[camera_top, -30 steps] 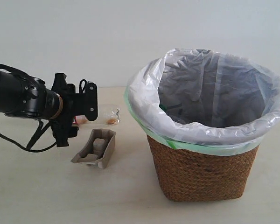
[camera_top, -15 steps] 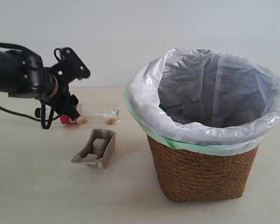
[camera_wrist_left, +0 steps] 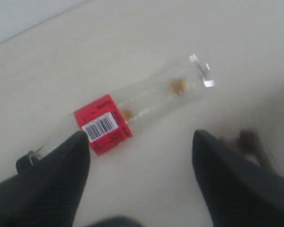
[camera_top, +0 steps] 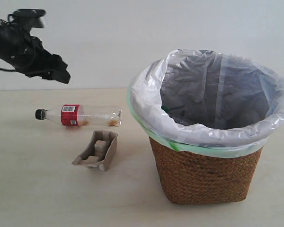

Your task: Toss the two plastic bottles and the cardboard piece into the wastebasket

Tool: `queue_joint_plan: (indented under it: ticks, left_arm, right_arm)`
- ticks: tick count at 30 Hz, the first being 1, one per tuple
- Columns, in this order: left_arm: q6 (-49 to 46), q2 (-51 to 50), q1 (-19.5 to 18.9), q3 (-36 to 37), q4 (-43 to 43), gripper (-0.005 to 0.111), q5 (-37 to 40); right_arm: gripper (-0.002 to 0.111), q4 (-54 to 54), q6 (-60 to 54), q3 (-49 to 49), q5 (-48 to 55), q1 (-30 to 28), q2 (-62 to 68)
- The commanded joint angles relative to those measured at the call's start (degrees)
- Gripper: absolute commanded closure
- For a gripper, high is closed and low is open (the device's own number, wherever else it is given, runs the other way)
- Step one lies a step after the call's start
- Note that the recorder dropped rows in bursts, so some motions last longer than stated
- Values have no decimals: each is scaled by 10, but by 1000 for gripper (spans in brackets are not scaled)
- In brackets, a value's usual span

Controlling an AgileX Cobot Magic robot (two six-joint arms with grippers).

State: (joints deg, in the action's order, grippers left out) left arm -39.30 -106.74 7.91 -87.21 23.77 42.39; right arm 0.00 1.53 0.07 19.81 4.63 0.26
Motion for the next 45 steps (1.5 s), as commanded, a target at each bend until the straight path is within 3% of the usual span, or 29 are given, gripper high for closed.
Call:
queue_joint_plan:
  ticks: [1, 2, 7, 9, 16, 18, 20, 24, 26, 31, 37, 42, 45]
  left_arm:
    - [-238, -1, 21, -4, -57, 48, 47]
    - [-269, -8, 21, -4, -113, 48, 49]
    - [-452, -53, 20, -4, -122, 48, 73]
    - [-514, -79, 20, -4, -143, 48, 45]
    - [-501, -147, 20, -4, -172, 48, -120]
    - [-502, -160, 20, -4, -172, 48, -124]
    - [-503, -170, 20, -4, -172, 43, -138]
    - [-476, -187, 20, -4, -172, 22, -176]
    - [-473, -193, 20, -4, -172, 21, -187]
    - [-477, -215, 20, -4, -172, 33, -189]
    - [-479, -235, 20, -4, -184, 59, -198]
    - [-371, -226, 19, -4, -201, 103, -196]
    - [-348, -203, 16, -4, -206, 103, -176]
  right_arm:
    - [108, -4, -3, -1, -4, -4, -3]
    - [108, -4, -3, -1, -4, -4, -3]
    - [108, -4, -3, -1, -4, -4, -3]
    - [108, -4, -3, -1, -4, -4, -3]
    - [108, -4, -3, -1, -4, -4, -3]
    - [108, -4, -3, -1, -4, -4, -3]
    - [108, -4, -3, -1, -4, -4, -3]
    - [108, -4, -3, -1, -4, -4, -3]
    - [108, -4, -3, -1, -4, -4, -3]
    - [108, -4, -3, -1, -4, -4, -3]
    - [108, -4, -3, -1, -4, -4, -3]
    - [108, -4, -3, -1, -4, -4, -3]
    - [108, -4, -3, -1, -4, -4, -3]
